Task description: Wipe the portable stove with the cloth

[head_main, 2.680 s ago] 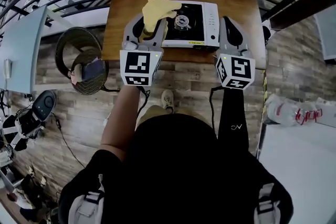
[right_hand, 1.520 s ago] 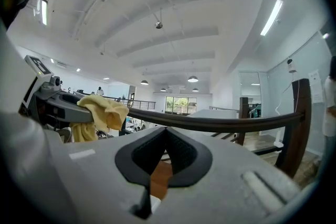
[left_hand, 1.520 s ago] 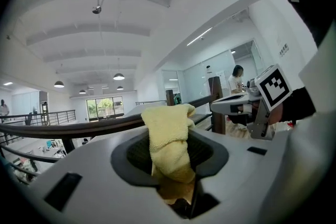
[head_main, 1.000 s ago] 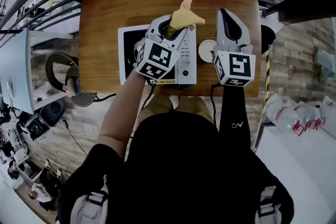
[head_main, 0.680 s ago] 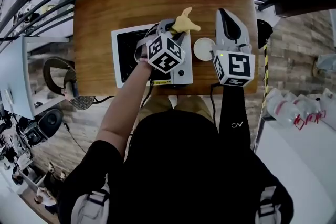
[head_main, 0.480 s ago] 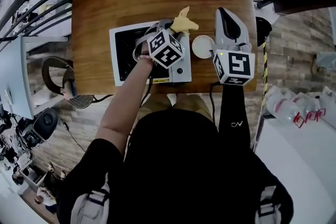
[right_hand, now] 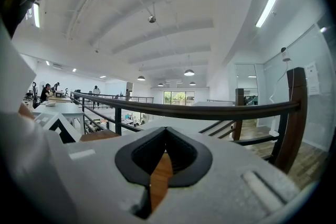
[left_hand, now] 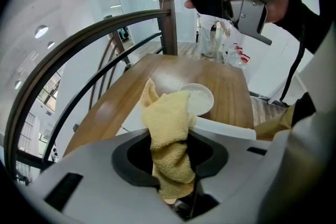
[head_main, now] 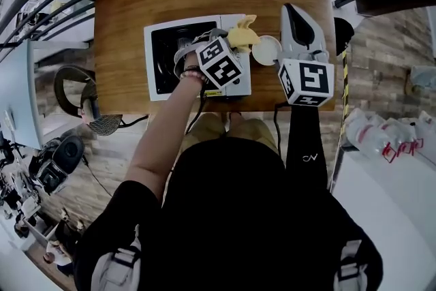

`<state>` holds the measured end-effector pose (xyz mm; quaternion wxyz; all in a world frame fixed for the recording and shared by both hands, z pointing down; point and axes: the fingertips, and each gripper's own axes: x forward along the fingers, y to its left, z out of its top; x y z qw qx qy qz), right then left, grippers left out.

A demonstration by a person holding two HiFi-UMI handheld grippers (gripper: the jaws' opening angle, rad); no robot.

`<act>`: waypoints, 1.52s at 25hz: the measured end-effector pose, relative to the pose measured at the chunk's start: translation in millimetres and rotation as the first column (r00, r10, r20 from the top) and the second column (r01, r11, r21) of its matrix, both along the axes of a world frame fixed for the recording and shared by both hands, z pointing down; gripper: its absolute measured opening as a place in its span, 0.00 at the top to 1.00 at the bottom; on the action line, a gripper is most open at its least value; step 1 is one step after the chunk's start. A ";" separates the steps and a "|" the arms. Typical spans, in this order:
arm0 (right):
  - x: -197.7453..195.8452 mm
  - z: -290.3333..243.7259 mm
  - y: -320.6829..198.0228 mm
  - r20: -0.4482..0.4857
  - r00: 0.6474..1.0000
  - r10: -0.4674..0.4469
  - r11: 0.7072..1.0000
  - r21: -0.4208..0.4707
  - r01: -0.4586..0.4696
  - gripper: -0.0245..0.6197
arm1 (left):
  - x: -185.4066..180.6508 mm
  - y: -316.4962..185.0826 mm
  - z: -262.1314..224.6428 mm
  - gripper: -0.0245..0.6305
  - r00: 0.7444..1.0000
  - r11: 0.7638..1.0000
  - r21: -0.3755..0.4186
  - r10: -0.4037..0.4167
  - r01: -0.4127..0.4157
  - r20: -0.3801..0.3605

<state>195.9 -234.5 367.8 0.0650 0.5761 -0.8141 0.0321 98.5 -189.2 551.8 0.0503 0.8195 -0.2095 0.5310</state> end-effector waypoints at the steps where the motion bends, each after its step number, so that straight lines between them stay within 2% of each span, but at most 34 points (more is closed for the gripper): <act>1: -1.5 -2.8 3.9 0.001 1.000 0.002 1.000 0.005 -0.002 0.96 | -1.8 6.4 0.0 0.76 1.000 1.000 -0.011 0.001 -0.001 -0.003; 5: -7.3 -9.0 22.3 -0.017 1.000 0.012 1.000 0.014 -0.012 0.96 | -6.0 34.1 -3.2 0.76 1.000 0.999 -0.036 0.011 -0.012 -0.020; 17: -39.2 -19.6 111.6 -0.040 0.998 0.046 0.999 0.018 -0.045 0.96 | -19.6 125.4 -16.6 0.76 0.995 0.997 -0.016 0.078 -0.079 -0.062; 27: -49.9 -13.7 166.6 -0.050 0.997 0.062 0.998 0.002 -0.061 0.96 | -26.1 185.1 -2.6 0.76 0.992 0.993 -0.047 0.108 -0.111 -0.071; 34: -66.4 -8.9 161.2 -0.047 0.999 -0.027 1.000 -0.014 0.026 0.96 | -40.5 184.4 -3.6 0.76 0.996 0.997 -0.033 0.064 -0.066 -0.058; 38: -80.7 -10.5 137.3 -0.014 0.994 -0.105 0.994 -0.008 0.105 0.96 | -59.8 175.3 -3.0 0.76 0.999 1.000 -0.029 -0.002 0.001 -0.032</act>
